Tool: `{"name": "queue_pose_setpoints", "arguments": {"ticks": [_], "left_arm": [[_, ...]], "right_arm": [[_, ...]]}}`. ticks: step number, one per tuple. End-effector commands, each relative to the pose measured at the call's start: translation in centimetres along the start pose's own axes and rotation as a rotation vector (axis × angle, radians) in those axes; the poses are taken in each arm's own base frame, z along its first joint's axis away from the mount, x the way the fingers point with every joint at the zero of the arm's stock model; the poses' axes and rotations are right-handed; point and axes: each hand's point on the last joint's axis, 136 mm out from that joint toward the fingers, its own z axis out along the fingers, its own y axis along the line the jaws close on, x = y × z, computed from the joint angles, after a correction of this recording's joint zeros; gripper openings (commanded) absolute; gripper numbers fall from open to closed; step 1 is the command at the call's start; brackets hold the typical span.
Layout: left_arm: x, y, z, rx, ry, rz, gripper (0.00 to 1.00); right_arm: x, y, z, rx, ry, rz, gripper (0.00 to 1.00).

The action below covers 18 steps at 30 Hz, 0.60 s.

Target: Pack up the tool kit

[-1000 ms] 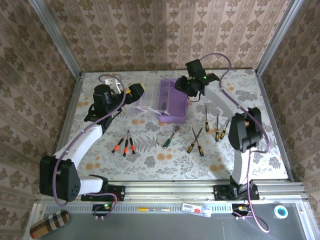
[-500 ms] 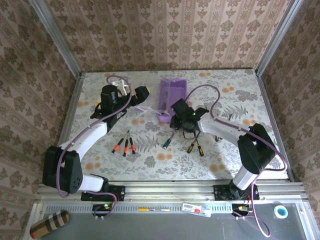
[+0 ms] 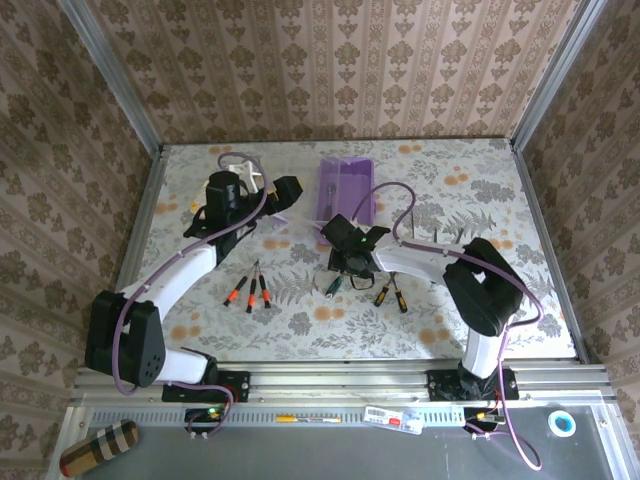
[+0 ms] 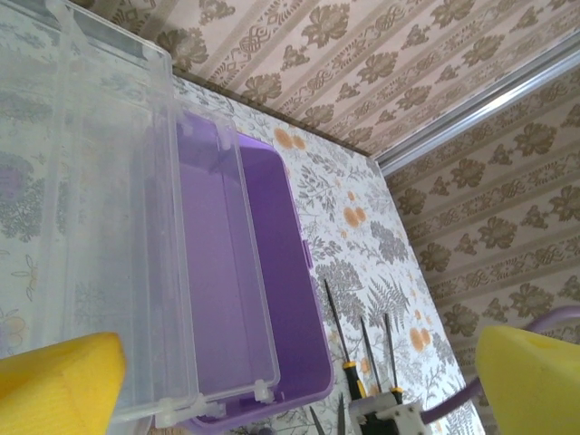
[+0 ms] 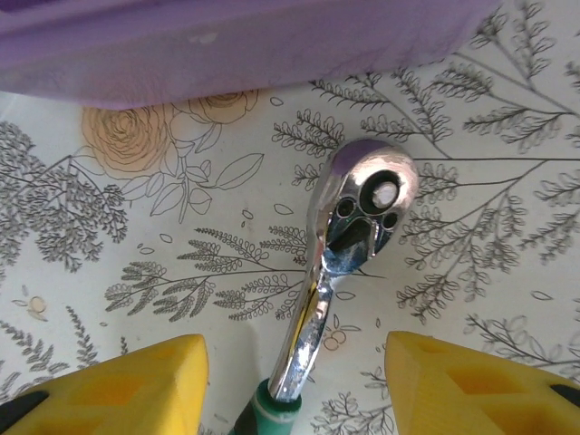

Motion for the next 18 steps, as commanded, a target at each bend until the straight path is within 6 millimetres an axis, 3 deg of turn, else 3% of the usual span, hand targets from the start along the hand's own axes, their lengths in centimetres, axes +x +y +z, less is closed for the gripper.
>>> {"name": "queue_pose_setpoints", "arguments": {"ticks": [1,8,18], "left_arm": [[0.1,-1.2,-0.1,0.008,0.002,0.069,1.00],[0.6,-1.6,0.0,0.003,0.011,0.096,1.00],[0.6,-2.1,-0.1,0.012,0.010,0.110,1.00]], "right_arm": [[-0.4,0.4,0.3,0.007,-0.019,0.012,0.54],[0.8,0.0,1.8,0.023,0.017,0.009,0.47],[1.5,-2.3,2.8,0.061,0.047,0.025,0.26]]}}
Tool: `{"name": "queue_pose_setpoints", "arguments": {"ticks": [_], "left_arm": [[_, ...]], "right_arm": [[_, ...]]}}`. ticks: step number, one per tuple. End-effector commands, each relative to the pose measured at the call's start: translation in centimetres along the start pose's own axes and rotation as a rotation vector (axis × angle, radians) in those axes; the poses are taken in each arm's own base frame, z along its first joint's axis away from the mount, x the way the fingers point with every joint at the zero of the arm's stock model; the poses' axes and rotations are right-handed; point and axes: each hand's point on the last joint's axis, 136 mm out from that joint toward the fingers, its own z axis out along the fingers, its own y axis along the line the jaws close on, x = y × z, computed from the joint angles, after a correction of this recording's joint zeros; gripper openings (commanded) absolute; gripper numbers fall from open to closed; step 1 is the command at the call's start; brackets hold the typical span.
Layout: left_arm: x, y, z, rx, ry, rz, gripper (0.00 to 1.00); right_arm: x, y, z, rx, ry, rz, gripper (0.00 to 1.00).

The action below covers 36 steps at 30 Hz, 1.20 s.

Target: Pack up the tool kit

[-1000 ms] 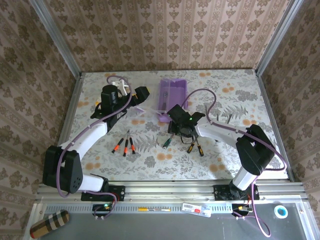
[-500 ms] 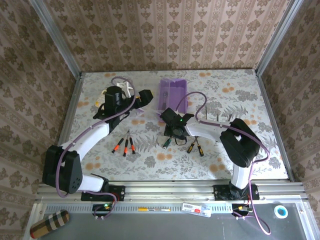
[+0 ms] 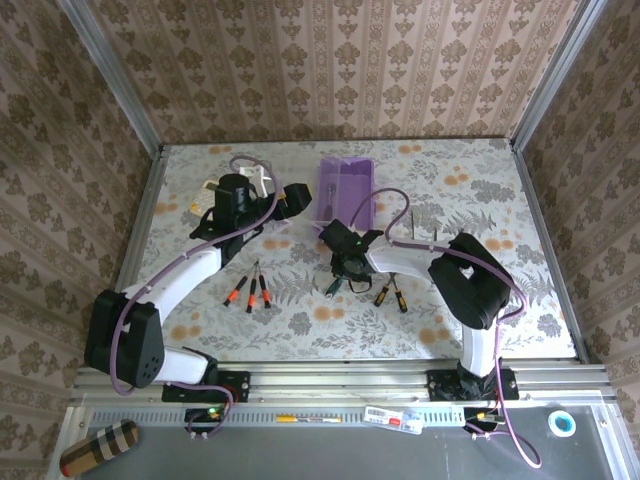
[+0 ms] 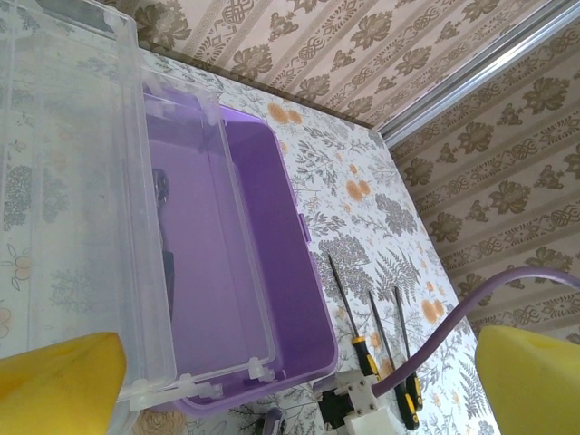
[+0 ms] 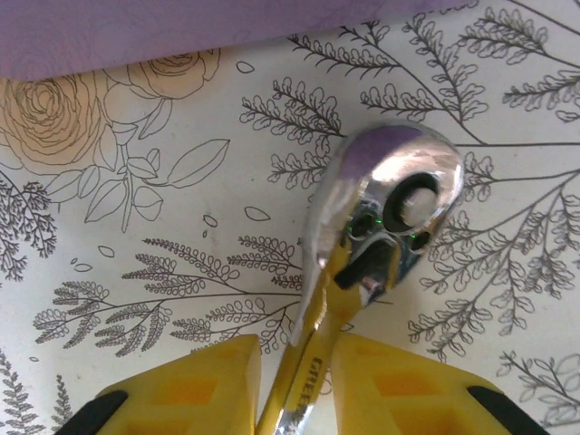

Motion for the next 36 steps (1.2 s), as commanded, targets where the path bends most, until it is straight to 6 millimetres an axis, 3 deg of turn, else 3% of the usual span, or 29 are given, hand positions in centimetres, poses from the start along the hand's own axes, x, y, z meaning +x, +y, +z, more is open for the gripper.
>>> {"name": "queue_pose_setpoints", "arguments": {"ticks": [1,11,28,36], "left_arm": [[-1.1,-1.1,-0.7,0.010,-0.028,0.045,1.00],[-1.1,-1.2,-0.8,0.007,-0.028,0.055,1.00],[-0.6,-0.8,-0.3,-0.006,-0.012,0.059,1.00],[-0.5,-0.7,-0.3,-0.010,-0.010,0.061,1.00]], "right_arm": [[0.5,-1.8,0.2,0.036,0.013,0.024,0.26],[0.9,-5.6,0.2,0.046,0.023,0.114,0.13],[-1.0,-5.6,-3.4,-0.012,-0.071,0.128,0.06],[-2.2,-5.3,-5.7,0.001,-0.134,0.054,0.06]]}}
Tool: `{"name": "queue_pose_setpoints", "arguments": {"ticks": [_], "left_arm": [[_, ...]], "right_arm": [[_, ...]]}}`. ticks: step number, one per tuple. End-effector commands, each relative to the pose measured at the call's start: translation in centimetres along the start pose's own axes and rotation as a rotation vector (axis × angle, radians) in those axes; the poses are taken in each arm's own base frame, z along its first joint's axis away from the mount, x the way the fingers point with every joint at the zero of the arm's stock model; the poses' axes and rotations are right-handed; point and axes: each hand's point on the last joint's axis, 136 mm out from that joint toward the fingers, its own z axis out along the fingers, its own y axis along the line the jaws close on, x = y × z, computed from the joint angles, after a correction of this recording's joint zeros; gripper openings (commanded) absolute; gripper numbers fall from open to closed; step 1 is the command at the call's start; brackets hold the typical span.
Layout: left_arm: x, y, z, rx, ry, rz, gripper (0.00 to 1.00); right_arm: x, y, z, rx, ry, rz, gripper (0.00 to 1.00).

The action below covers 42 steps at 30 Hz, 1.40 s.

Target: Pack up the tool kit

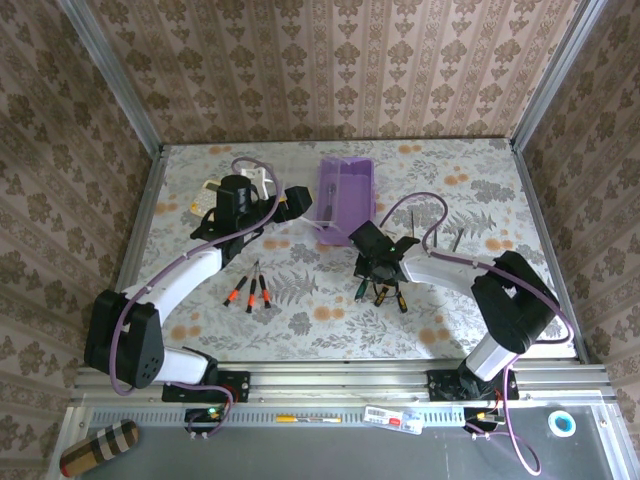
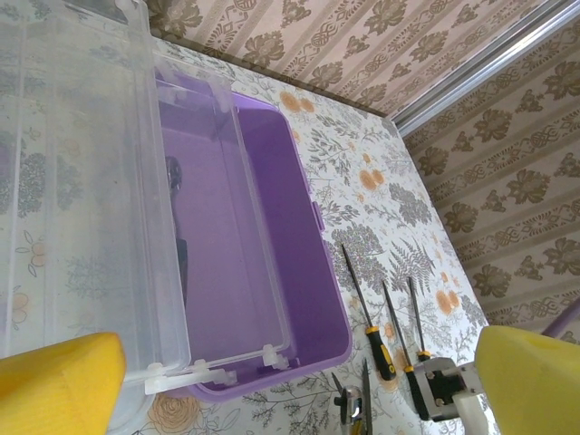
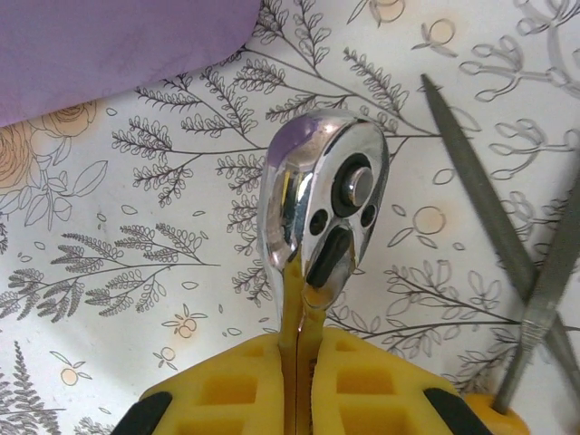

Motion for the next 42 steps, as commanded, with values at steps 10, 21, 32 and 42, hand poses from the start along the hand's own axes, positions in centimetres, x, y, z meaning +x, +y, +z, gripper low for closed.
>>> {"name": "queue_pose_setpoints", "arguments": {"ticks": [10,21,32,42], "left_arm": [[-1.1,-1.0,-0.3,0.009,-0.030,0.050,1.00],[-1.7,-0.9,-1.0,-0.016,-0.057,0.064,1.00],[-2.3,0.0,-1.5,-0.043,-0.086,0.043,1.00],[-3.0,1.0,-1.9,-0.061,-0.105,0.022,1.00]], "right_arm": [[-3.3,1.1,-3.2,0.007,-0.123,-0.066,0.04],[-7.2,3.9,-5.7,0.009,-0.226,-0.185,0.04],[-14.8,7.7,-4.3,-0.002,-0.287,-0.265,0.04],[-19.2,10.3,0.8,-0.037,-0.179,-0.324,0.04]]}}
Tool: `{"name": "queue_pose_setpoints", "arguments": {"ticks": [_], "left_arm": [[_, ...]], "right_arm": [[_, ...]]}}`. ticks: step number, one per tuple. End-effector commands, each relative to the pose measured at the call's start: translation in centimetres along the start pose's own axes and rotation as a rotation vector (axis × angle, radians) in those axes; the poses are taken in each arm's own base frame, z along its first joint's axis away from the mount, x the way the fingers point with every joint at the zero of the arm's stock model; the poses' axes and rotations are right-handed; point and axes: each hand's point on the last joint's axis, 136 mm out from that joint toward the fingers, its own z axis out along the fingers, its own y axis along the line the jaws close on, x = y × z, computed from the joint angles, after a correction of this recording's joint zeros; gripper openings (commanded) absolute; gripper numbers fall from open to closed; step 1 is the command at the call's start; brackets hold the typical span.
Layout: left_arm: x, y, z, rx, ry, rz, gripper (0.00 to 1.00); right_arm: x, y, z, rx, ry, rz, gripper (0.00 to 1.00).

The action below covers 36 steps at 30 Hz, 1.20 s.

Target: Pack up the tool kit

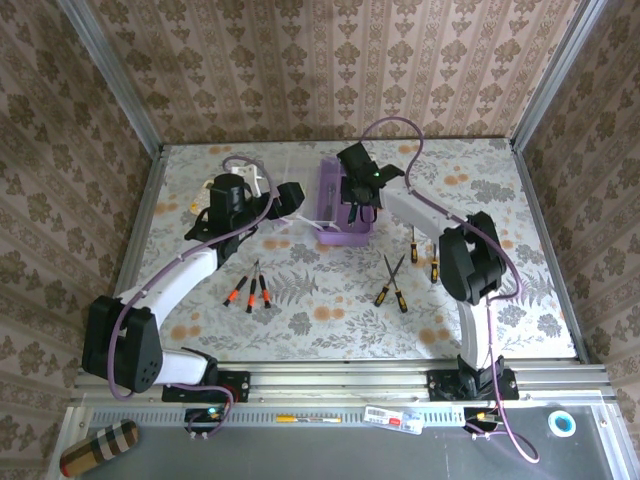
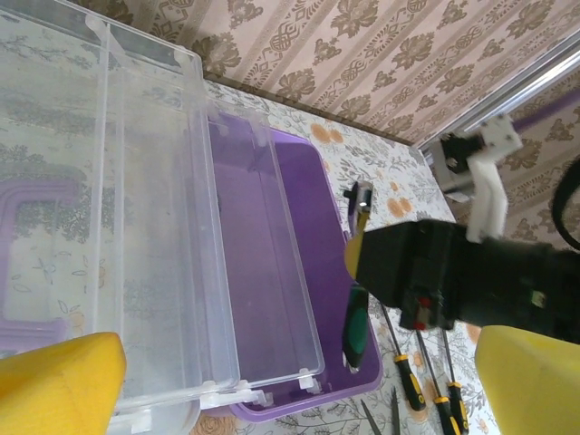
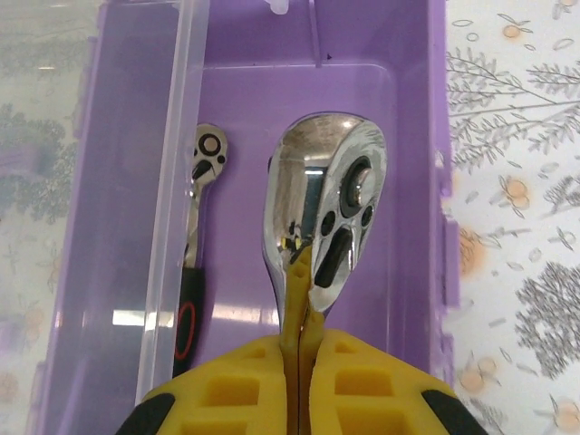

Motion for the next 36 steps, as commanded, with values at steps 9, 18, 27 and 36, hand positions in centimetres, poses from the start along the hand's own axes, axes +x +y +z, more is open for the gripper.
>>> {"name": "queue_pose_setpoints", "arguments": {"ticks": [9,18,27,36], "left_arm": [[-1.7,-0.1,-0.8,0.011,-0.048,-0.015,1.00],[-1.9,-0.1,-0.9,0.020,-0.052,-0.029,1.00],[-1.8,-0.1,-0.8,0.024,-0.050,-0.029,1.00],[-1.8,-0.4,-0.8,0.035,-0.046,-0.027,1.00]], "right_arm": [[0.5,1.6,5.1,-0.118,0.178,-0.042,0.05],[1.5,1.2,7.7,-0.125,0.246,-0.036,0.06],[2.2,1.0,8.4,-0.126,0.283,-0.031,0.11],[1.4,1.1,7.5,-0.130,0.280,-0.028,0.24]]}}
